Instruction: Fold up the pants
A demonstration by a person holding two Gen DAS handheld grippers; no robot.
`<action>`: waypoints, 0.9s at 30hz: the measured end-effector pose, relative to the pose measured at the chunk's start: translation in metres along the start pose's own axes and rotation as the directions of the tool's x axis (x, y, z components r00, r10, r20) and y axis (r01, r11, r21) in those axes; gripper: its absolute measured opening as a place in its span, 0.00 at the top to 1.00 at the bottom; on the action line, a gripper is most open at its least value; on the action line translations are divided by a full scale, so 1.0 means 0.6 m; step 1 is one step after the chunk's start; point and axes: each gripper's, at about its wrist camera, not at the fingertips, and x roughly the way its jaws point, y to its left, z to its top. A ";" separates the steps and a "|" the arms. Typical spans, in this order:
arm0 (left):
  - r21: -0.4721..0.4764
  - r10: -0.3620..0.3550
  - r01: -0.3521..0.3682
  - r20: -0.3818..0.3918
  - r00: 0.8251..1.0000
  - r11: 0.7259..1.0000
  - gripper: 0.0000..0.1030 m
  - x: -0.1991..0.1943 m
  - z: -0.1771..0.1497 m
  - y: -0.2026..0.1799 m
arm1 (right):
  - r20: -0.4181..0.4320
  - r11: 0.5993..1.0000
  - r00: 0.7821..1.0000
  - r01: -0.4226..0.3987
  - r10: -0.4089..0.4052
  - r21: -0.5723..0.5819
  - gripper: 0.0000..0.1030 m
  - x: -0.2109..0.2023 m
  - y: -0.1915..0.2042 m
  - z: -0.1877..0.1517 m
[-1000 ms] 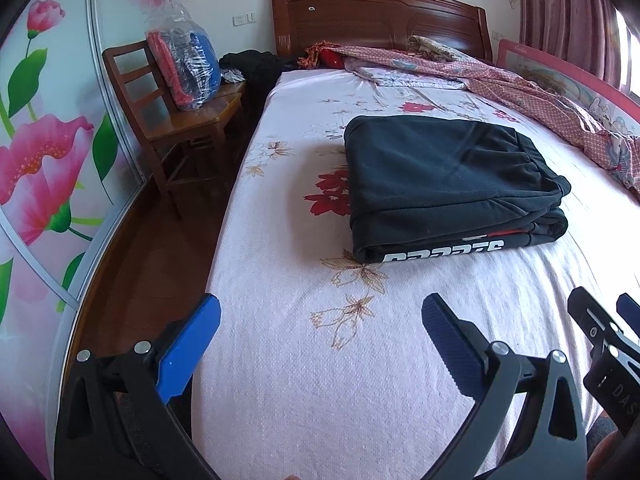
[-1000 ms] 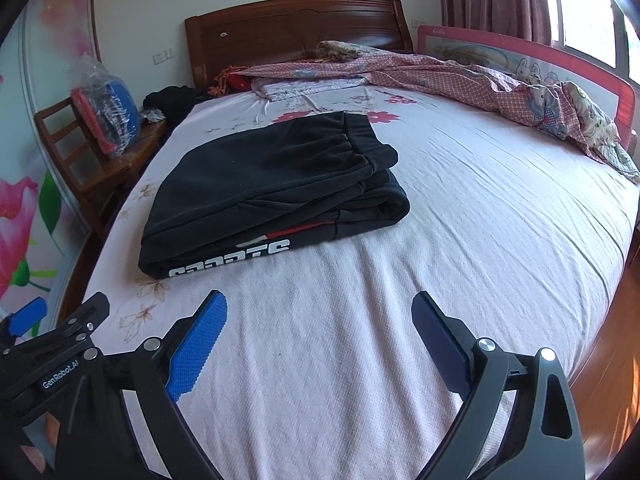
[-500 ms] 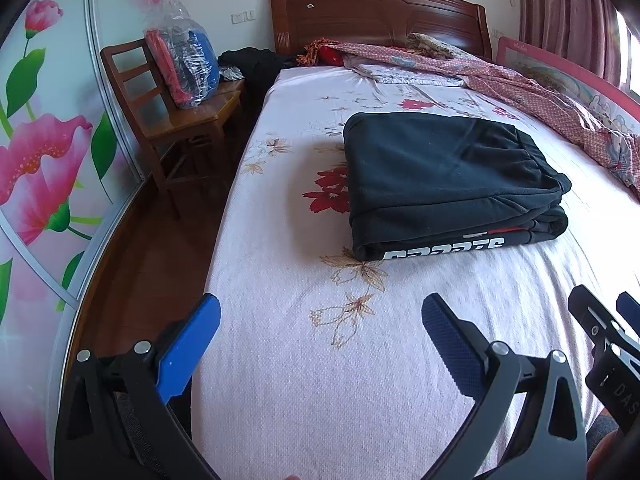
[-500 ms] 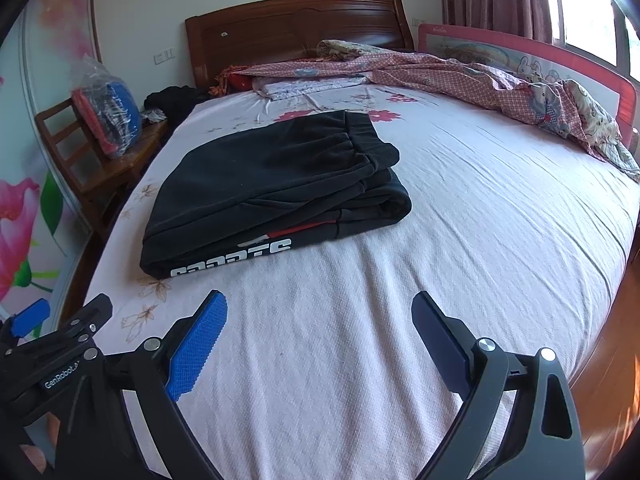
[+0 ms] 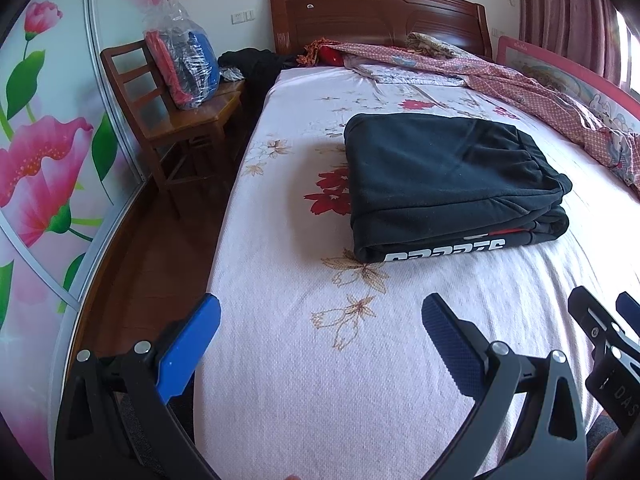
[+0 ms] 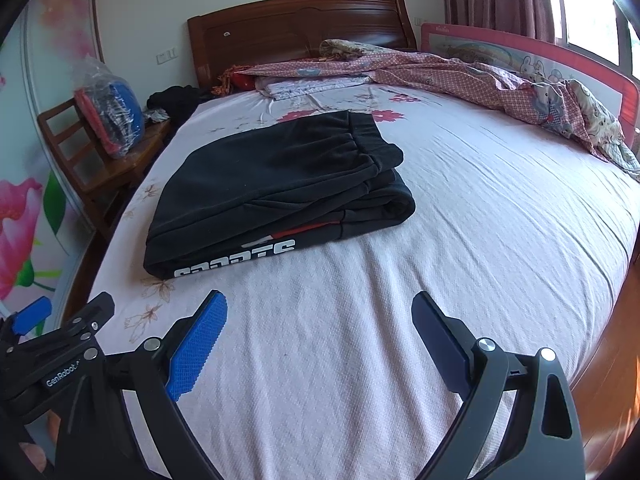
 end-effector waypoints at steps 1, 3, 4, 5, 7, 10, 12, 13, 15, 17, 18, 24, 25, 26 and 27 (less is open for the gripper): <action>0.004 0.004 -0.004 0.003 1.000 1.000 0.02 -0.001 0.000 -0.001 | -0.003 1.000 1.000 -0.007 0.007 0.000 0.10 0.001 0.000 0.000; 0.017 0.004 -0.005 0.012 1.000 1.000 0.02 -0.004 0.001 -0.002 | 0.000 1.000 1.000 -0.002 0.002 -0.003 0.10 0.000 0.001 -0.001; 0.029 0.015 -0.016 0.020 1.000 0.999 0.02 -0.005 0.002 -0.005 | -0.001 1.000 1.000 -0.007 0.007 -0.004 0.10 0.000 0.001 -0.001; 0.043 0.025 -0.027 0.031 0.999 0.999 0.02 -0.008 0.002 -0.008 | -0.001 1.000 1.000 -0.005 0.005 -0.005 0.10 0.000 0.002 -0.001; 0.054 0.057 -0.060 0.049 0.997 0.997 0.02 -0.013 0.001 -0.012 | 0.001 1.000 1.000 -0.002 0.002 -0.005 0.10 -0.001 0.001 0.000; 0.089 0.144 -0.148 0.056 0.988 0.985 0.02 -0.018 0.002 -0.024 | 0.000 1.000 1.000 0.000 0.000 -0.001 0.10 -0.001 0.000 0.000; 0.078 0.116 -0.118 0.032 0.993 0.990 0.02 -0.020 0.004 -0.020 | -0.004 1.000 1.000 -0.005 0.005 -0.004 0.10 0.000 0.002 -0.001; 0.069 0.103 -0.105 0.031 0.994 0.992 0.02 -0.021 0.004 -0.019 | -0.004 1.000 1.000 0.001 -0.001 -0.008 0.10 0.000 0.003 -0.001; 0.062 0.122 -0.125 0.048 0.991 0.990 0.02 -0.028 0.003 -0.018 | -0.006 1.000 1.000 -0.001 0.001 -0.008 0.10 0.000 0.002 -0.002; 0.039 0.086 -0.088 0.033 0.996 0.995 0.02 -0.029 0.005 -0.013 | -0.010 1.000 1.000 -0.001 0.001 0.000 0.10 0.002 0.001 -0.002; 0.012 0.055 -0.055 0.012 0.998 0.998 0.02 -0.028 0.006 -0.008 | -0.016 1.000 1.000 -0.004 0.004 0.003 0.10 0.003 0.000 -0.002; -0.027 0.044 -0.045 -0.048 0.998 0.999 0.02 -0.009 0.009 0.003 | -0.023 1.000 1.000 -0.013 0.014 0.023 0.10 0.004 -0.006 -0.002; -0.022 0.026 -0.027 -0.055 0.998 0.999 0.02 -0.007 0.008 0.003 | -0.025 1.000 1.000 -0.016 0.016 0.026 0.10 0.004 -0.006 -0.001; -0.018 0.029 -0.030 -0.057 0.998 0.999 0.02 -0.005 0.008 0.002 | -0.025 1.000 1.000 -0.015 0.015 0.028 0.10 0.004 -0.006 -0.002; -0.009 0.044 -0.045 -0.057 0.997 0.999 0.02 -0.005 0.006 0.000 | -0.022 0.999 1.000 -0.017 0.018 0.030 0.10 0.003 -0.007 -0.002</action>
